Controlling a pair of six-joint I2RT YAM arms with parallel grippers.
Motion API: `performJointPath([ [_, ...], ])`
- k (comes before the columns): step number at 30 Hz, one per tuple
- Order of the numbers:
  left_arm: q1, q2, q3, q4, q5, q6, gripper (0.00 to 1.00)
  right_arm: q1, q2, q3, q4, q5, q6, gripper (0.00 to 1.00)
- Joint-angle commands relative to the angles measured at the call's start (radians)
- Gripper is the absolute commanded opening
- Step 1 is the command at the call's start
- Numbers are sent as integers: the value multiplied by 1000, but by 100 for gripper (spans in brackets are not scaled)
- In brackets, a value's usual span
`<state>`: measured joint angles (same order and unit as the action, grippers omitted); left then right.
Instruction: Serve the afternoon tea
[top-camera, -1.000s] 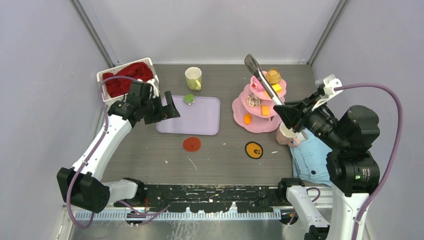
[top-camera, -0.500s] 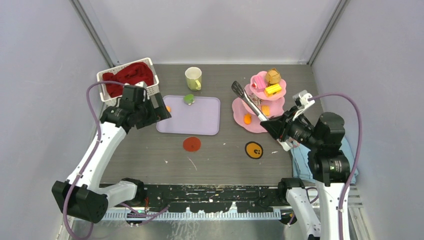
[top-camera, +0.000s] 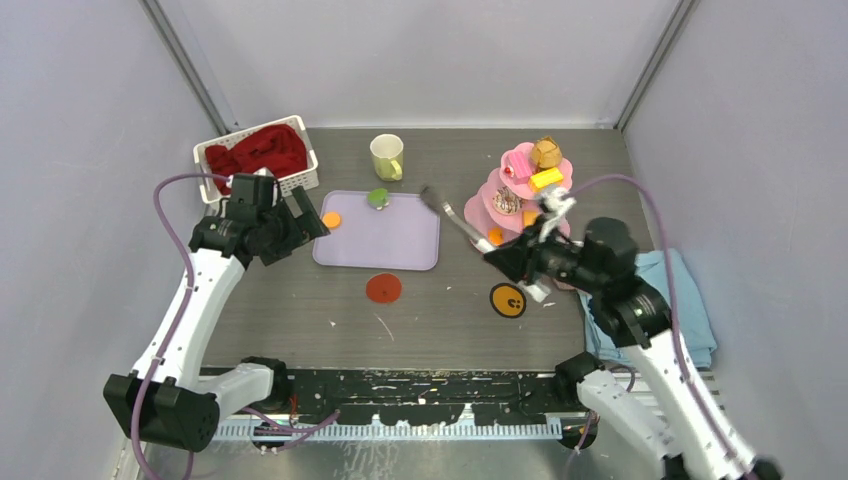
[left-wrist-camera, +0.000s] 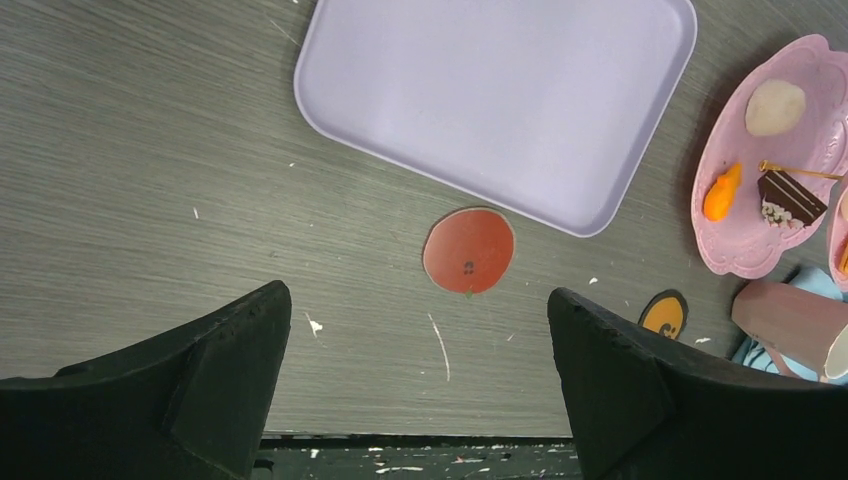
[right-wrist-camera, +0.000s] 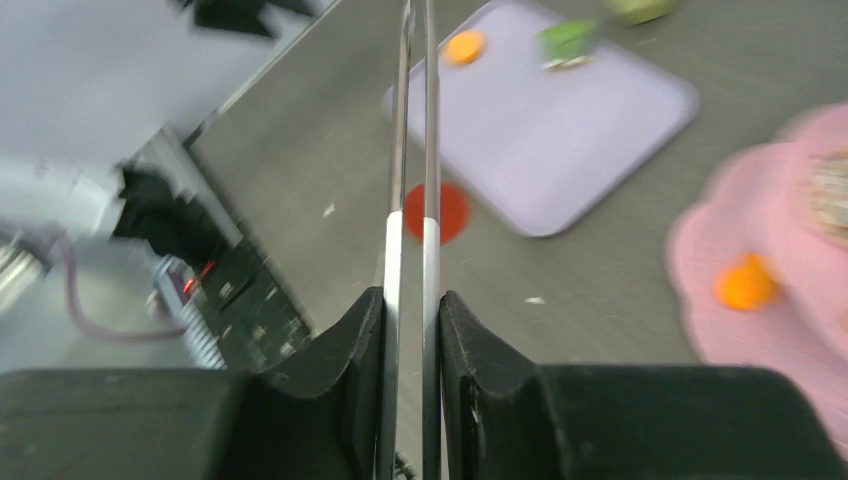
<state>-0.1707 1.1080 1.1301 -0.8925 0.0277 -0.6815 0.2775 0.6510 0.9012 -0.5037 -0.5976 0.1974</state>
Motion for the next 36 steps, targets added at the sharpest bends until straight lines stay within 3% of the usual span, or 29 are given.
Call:
performJointPath([
  [1, 16, -1, 69, -14, 10, -12, 99, 497, 176, 43, 92, 479, -25, 4],
  [3, 43, 8, 101, -51, -4, -8, 100, 650, 256, 56, 132, 609, -42, 4],
  [10, 282, -31, 172, -105, 52, 2, 100, 834, 458, -31, 397, 557, -34, 4],
  [14, 299, -36, 171, -85, 109, 1, 100, 934, 621, -26, 533, 606, -74, 4],
  [19, 299, -49, 127, -57, 156, 0, 97, 970, 815, -13, 762, 621, -104, 8],
  [27, 293, -96, 125, -67, 110, 68, 97, 974, 1089, 78, 932, 619, -111, 15],
  [29, 294, -87, 128, -68, 118, 72, 97, 974, 1128, 97, 947, 612, -97, 19],
  [33, 270, -66, 141, -62, 95, 76, 96, 974, 1188, 112, 982, 595, -53, 37],
  [36, 90, -50, 169, -67, -141, 103, 100, 974, 1209, 143, 960, 586, -37, 52],
])
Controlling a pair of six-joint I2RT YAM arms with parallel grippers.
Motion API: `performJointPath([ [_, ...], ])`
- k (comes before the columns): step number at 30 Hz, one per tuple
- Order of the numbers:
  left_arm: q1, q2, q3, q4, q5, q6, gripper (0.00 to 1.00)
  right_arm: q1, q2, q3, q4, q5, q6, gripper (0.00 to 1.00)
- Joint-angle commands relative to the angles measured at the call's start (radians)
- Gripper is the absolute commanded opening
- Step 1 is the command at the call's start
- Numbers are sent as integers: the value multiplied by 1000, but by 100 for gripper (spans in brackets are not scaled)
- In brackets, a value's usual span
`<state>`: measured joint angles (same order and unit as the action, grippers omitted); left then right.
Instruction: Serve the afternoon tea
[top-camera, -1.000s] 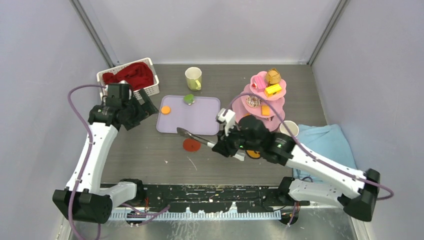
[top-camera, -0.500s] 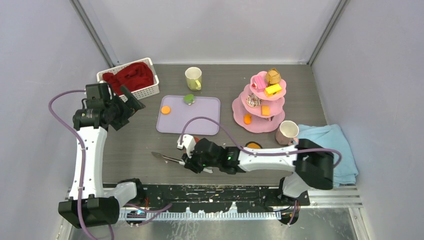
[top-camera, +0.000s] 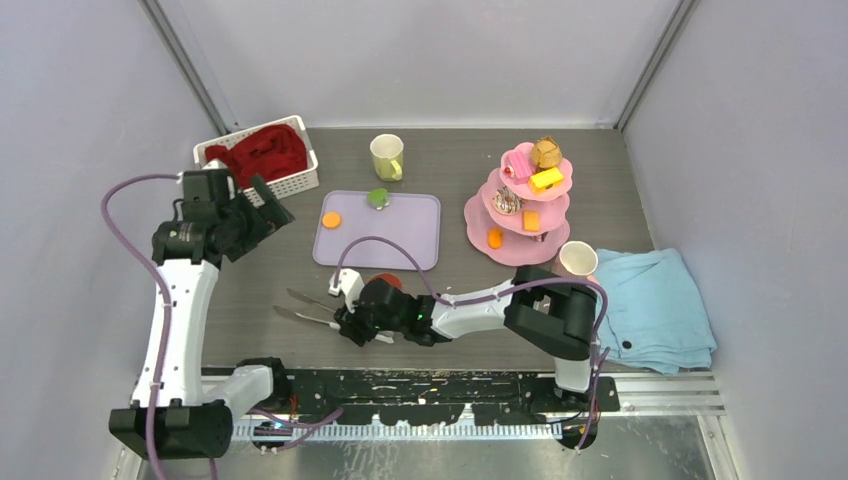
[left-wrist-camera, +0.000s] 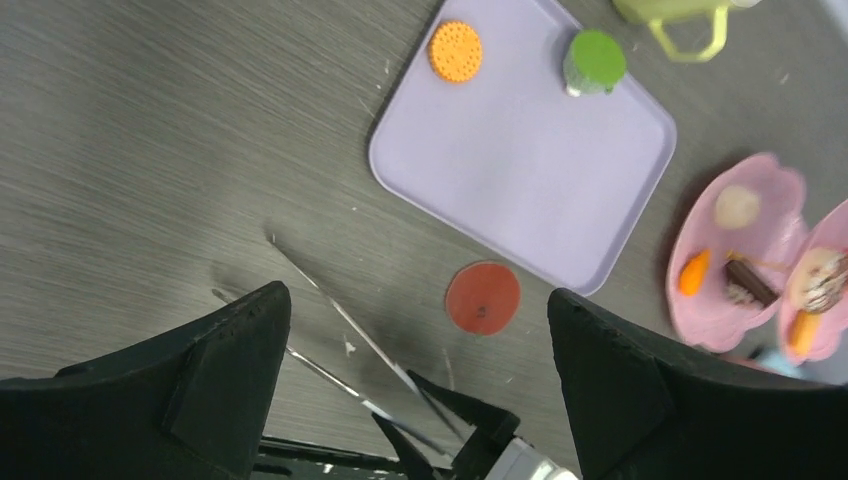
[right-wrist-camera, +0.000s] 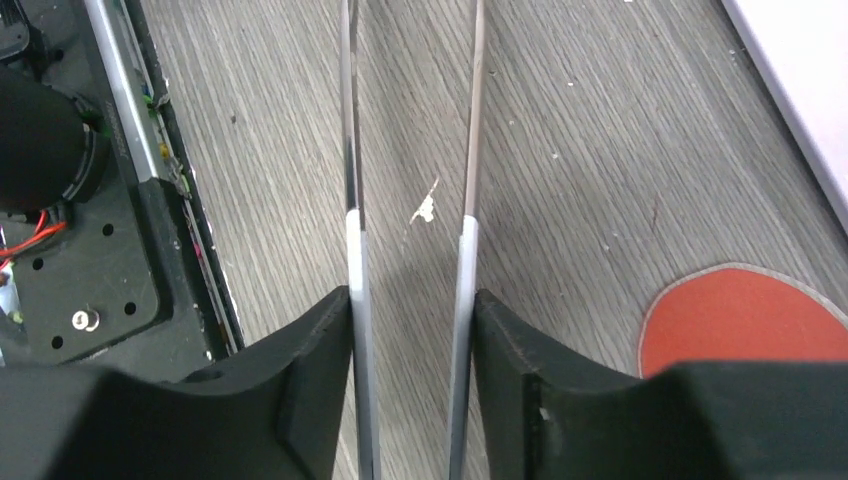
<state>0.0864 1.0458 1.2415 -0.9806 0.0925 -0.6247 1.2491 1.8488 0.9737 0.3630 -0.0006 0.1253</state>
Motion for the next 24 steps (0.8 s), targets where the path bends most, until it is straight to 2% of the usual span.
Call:
performJointPath([
  [1, -217, 26, 70, 18, -261, 53, 100, 3, 9, 77, 88, -10, 39, 56],
  [3, -268, 61, 88, 17, -284, 52, 99, 2, -13, 74, 86, 9, 38, 63],
  [8, -286, 144, 124, 27, -269, 55, 99, 0, -138, 11, 64, 115, 18, 78],
  [12, -304, 204, 144, 55, -265, 59, 99, -17, -306, -40, -29, 257, 8, 82],
  [16, -371, 358, 260, 4, -328, 72, 99, -74, -520, -112, -213, 475, 78, 89],
  [19, -454, 472, 350, 0, -384, 70, 99, -185, -661, -102, -480, 558, 192, 91],
  [21, -492, 535, 387, 29, -411, 57, 99, -234, -746, -77, -585, 613, 238, 91],
  [24, -533, 654, 457, 65, -429, 43, 99, -245, -887, -65, -694, 671, 255, 93],
])
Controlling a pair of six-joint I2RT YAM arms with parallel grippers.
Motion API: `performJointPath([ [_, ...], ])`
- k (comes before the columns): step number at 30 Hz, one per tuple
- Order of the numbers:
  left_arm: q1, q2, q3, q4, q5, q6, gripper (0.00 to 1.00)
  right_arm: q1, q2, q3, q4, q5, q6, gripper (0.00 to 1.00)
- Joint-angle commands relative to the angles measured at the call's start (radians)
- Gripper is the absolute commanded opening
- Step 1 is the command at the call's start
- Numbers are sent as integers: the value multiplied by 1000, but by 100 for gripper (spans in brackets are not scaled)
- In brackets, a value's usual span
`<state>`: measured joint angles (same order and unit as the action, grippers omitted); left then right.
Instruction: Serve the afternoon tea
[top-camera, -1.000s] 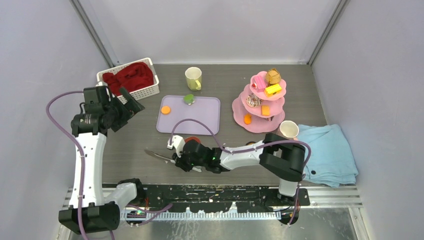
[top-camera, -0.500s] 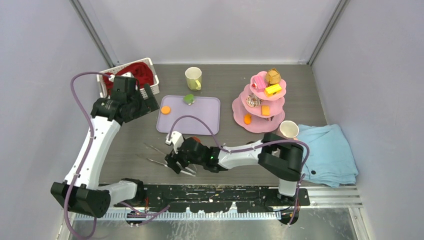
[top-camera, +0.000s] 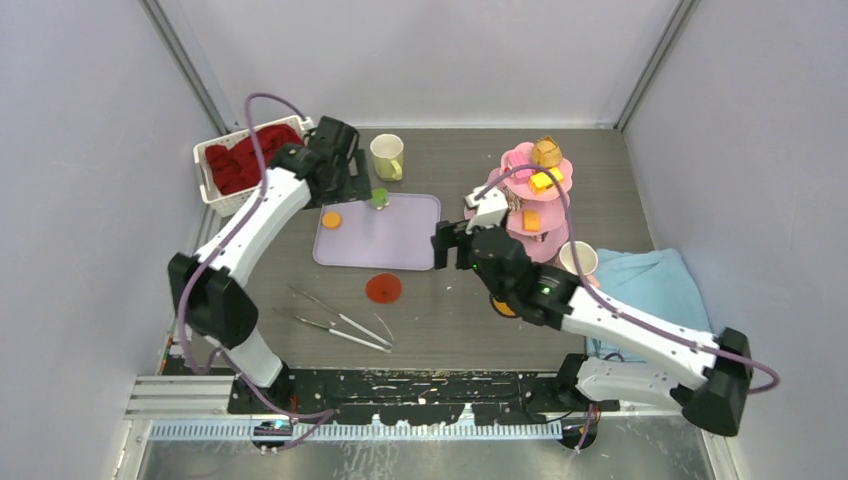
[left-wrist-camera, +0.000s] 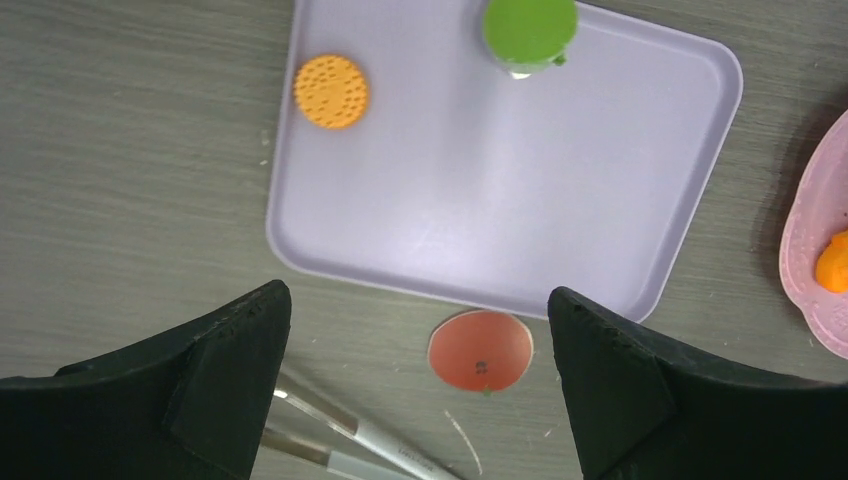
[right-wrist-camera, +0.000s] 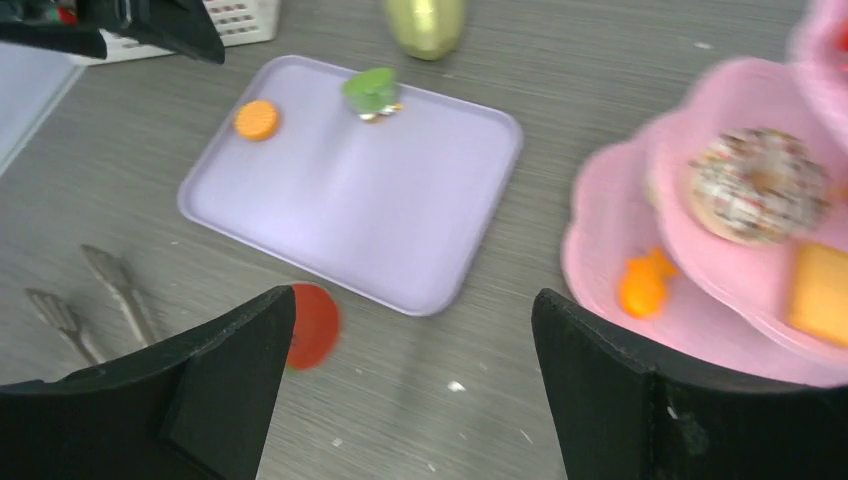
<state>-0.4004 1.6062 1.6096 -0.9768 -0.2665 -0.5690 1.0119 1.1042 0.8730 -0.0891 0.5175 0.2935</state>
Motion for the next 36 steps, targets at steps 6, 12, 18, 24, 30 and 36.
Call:
performJointPath([
  [6, -114, 356, 327, 45, -110, -30, 99, -7, -313, 54, -496, 309, 195, 95],
  [12, -145, 547, 524, 30, -198, -111, 100, -7, -441, 35, -616, 347, 271, 95],
  [18, -195, 775, 798, -44, -359, -153, 99, -9, -480, 25, -624, 381, 271, 96],
  [24, -195, 917, 976, -73, -440, -178, 94, -8, -440, 34, -623, 358, 262, 96],
  [30, -187, 929, 955, 17, -459, -160, 78, -7, -421, 14, -604, 361, 242, 98],
  [36, -152, 957, 948, 50, -350, -155, 55, -8, -400, 13, -592, 356, 210, 99],
])
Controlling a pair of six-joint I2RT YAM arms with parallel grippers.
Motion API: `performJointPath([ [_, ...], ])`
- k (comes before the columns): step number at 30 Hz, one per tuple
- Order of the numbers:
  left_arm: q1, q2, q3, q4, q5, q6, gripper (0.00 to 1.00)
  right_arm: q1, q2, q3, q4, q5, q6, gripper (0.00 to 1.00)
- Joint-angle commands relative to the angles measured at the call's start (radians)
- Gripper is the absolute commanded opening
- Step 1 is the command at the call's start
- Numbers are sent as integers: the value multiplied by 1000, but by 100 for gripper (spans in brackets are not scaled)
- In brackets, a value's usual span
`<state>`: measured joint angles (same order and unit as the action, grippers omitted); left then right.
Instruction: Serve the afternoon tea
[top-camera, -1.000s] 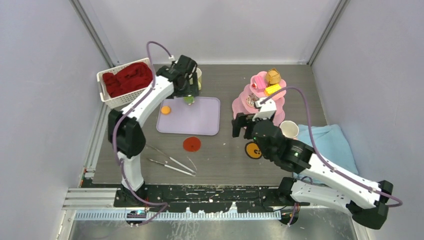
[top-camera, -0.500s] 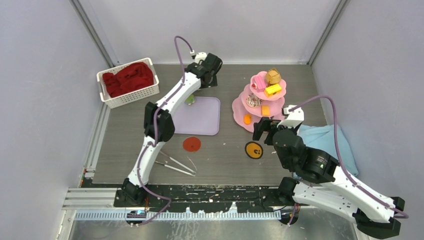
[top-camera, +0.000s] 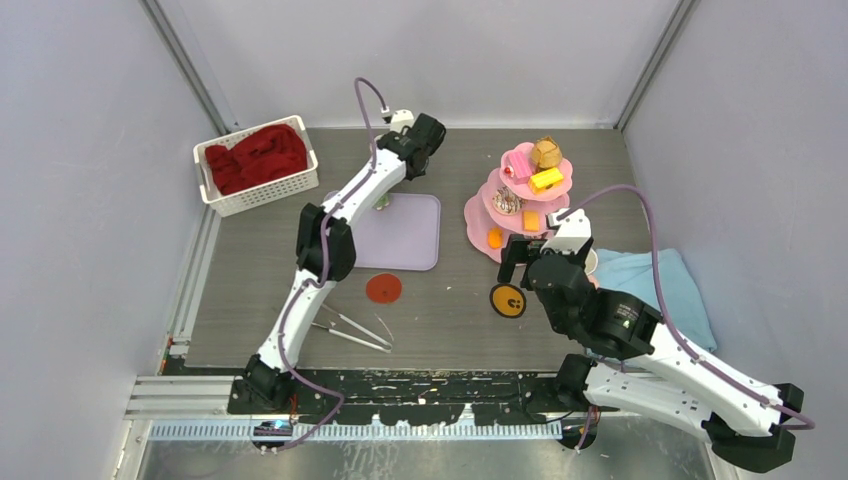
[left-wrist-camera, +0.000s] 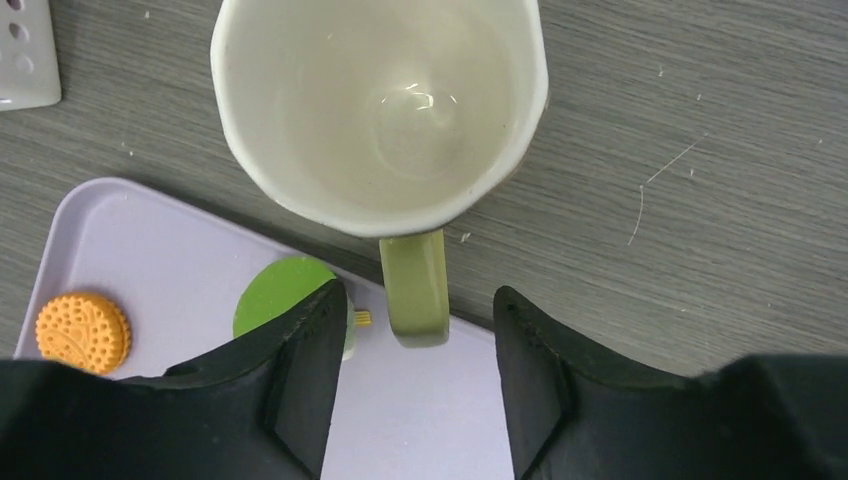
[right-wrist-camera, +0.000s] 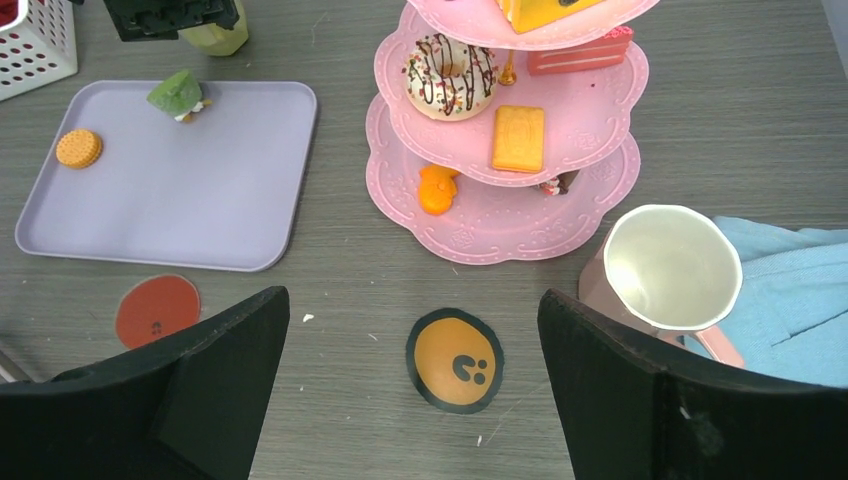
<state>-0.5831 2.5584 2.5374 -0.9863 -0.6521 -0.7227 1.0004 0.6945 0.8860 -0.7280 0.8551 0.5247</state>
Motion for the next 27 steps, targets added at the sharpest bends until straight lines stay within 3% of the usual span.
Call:
performJointPath([
  [1, 38, 10, 21, 62, 58, -2, 54, 3, 13, -1, 47, 20, -25, 99],
  [4, 51, 21, 23, 74, 91, 3, 50, 4, 19, -8, 51, 22, -28, 100],
  [10, 51, 26, 23, 123, 122, 52, 30, 4, 48, -17, 79, 10, -36, 100],
  [16, 49, -3, 3, 179, 162, 109, 1, 3, 84, 0, 80, 12, -48, 100],
  [23, 20, -209, -134, 299, 134, 269, 0, 4, 66, 17, 46, 35, -28, 100],
  [27, 7, -355, -256, 317, 248, 346, 0, 4, 27, 0, 50, 36, -25, 99],
])
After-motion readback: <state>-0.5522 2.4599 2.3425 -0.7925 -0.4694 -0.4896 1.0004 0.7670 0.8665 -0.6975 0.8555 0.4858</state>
